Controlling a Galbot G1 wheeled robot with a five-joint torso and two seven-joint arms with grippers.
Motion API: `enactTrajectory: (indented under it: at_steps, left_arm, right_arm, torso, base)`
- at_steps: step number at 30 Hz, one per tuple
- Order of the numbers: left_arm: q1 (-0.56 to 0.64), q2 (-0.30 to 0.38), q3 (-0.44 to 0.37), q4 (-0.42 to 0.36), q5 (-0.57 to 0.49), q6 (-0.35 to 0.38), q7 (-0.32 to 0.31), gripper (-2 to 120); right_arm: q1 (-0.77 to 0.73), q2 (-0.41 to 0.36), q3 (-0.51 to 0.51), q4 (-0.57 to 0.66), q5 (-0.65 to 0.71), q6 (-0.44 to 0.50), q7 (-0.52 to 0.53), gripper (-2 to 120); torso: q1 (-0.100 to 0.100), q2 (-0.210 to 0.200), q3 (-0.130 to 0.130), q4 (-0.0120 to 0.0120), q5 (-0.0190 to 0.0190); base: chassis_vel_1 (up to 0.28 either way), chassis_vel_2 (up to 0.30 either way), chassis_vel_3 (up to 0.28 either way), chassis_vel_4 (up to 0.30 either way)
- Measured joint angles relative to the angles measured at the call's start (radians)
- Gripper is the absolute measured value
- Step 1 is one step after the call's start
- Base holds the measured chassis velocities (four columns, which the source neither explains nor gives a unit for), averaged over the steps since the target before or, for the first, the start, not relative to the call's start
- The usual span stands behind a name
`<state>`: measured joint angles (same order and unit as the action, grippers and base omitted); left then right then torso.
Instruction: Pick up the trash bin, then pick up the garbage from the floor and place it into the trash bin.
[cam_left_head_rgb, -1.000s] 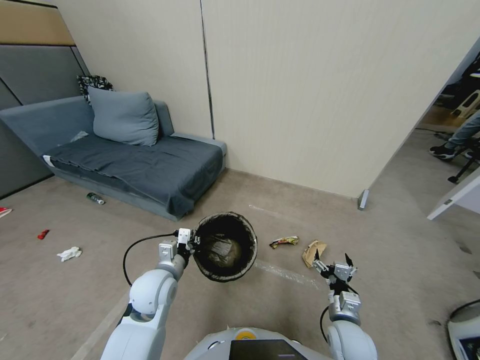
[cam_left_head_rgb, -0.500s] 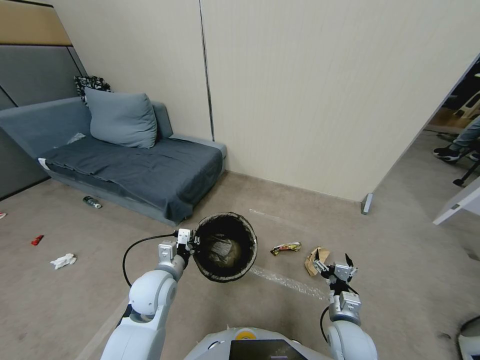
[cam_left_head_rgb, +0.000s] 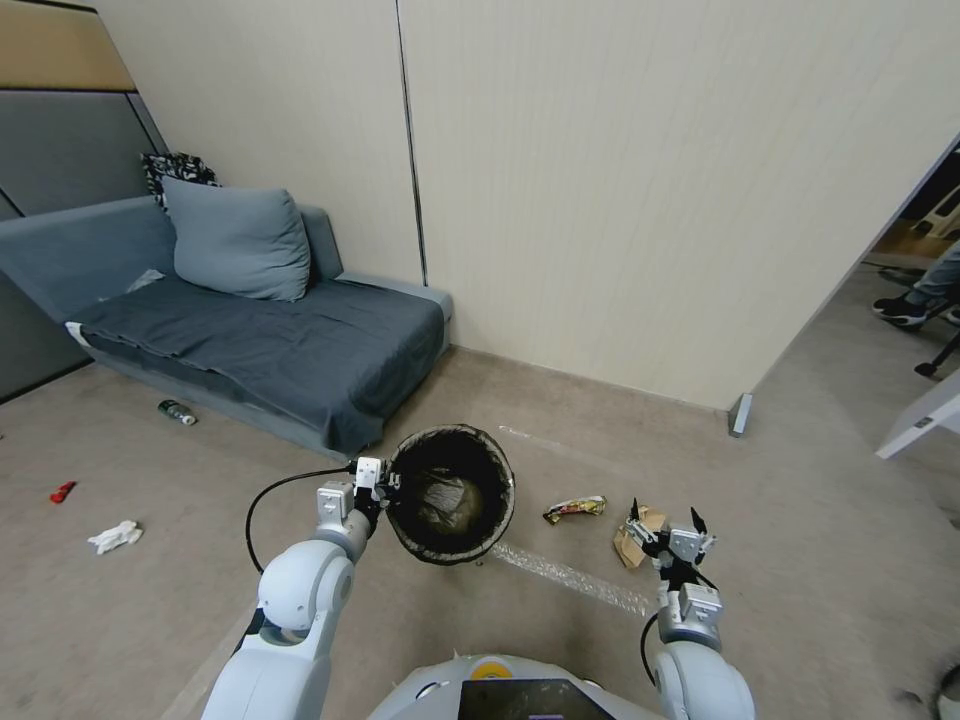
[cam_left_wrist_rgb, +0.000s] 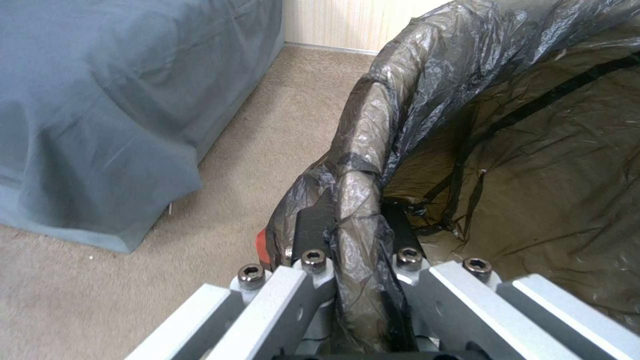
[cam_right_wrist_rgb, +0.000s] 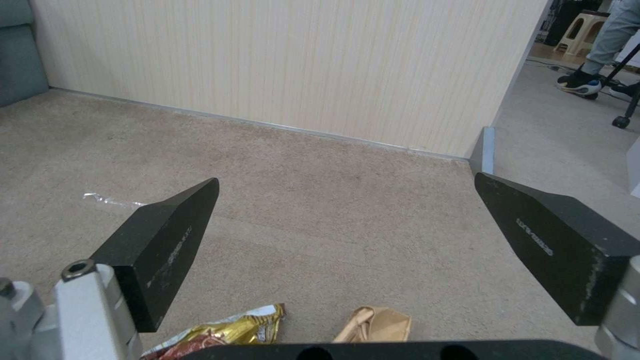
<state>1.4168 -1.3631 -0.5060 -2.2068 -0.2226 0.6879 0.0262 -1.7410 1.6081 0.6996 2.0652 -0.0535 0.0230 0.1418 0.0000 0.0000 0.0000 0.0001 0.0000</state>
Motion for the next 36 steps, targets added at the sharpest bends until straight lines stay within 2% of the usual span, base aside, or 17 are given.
enactTrajectory:
  at_steps: [28, 31, 36]
  left_arm:
    - [-0.005, -0.001, 0.003, -0.006, -0.004, 0.002, 0.001, 1]
    - [-0.004, 0.009, 0.002, -0.015, -0.006, 0.003, 0.005, 1]
    - [-0.007, 0.014, 0.001, -0.023, -0.011, 0.005, 0.006, 1]
  right_arm:
    - [0.008, 0.000, 0.002, -0.014, 0.010, 0.003, 0.004, 100]
    - [0.034, 0.000, 0.023, -0.034, 0.052, -0.037, 0.014, 100]
    - [0.037, 0.000, 0.025, -0.036, 0.057, -0.042, 0.015, 100]
  torso:
    - [0.000, 0.000, 0.000, 0.0000, 0.0000]
    - [0.000, 0.000, 0.000, 0.0000, 0.0002]
    - [0.000, 0.000, 0.000, -0.0001, 0.0001]
  base:
    - [-0.046, 0.048, 0.047, -0.051]
    - [0.000, 0.000, 0.000, 0.000]
    - [0.000, 0.000, 0.000, 0.000]
